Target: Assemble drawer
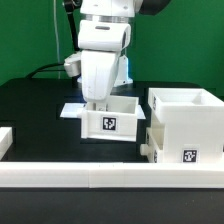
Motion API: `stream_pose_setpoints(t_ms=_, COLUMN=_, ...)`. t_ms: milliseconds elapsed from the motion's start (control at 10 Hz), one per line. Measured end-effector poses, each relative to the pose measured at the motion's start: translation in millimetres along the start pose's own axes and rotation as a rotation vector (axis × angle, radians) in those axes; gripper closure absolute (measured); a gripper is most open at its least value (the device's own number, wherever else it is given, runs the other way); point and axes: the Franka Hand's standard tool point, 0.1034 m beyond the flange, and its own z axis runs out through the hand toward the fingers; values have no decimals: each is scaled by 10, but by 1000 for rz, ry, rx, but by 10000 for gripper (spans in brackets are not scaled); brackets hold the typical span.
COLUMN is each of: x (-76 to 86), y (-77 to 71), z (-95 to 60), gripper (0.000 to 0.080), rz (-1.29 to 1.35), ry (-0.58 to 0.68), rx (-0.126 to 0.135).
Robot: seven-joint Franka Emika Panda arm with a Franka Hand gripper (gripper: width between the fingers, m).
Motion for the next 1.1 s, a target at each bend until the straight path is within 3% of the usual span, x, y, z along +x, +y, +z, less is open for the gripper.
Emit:
stream_pose_setpoints(t_ms=300, x=84, y=104, z=17, gripper=755, rz=-83, ry=-7, rx=2)
stream_pose_setpoints(t_ms=700, x=77, y=92, z=37, gripper=755, rz=-81, ry=-6, rx=5)
stream_pose_setpoints(t_ms=1100, x=187, y=73, z=71, gripper=755, rz=-112, ry=-5, rx=10)
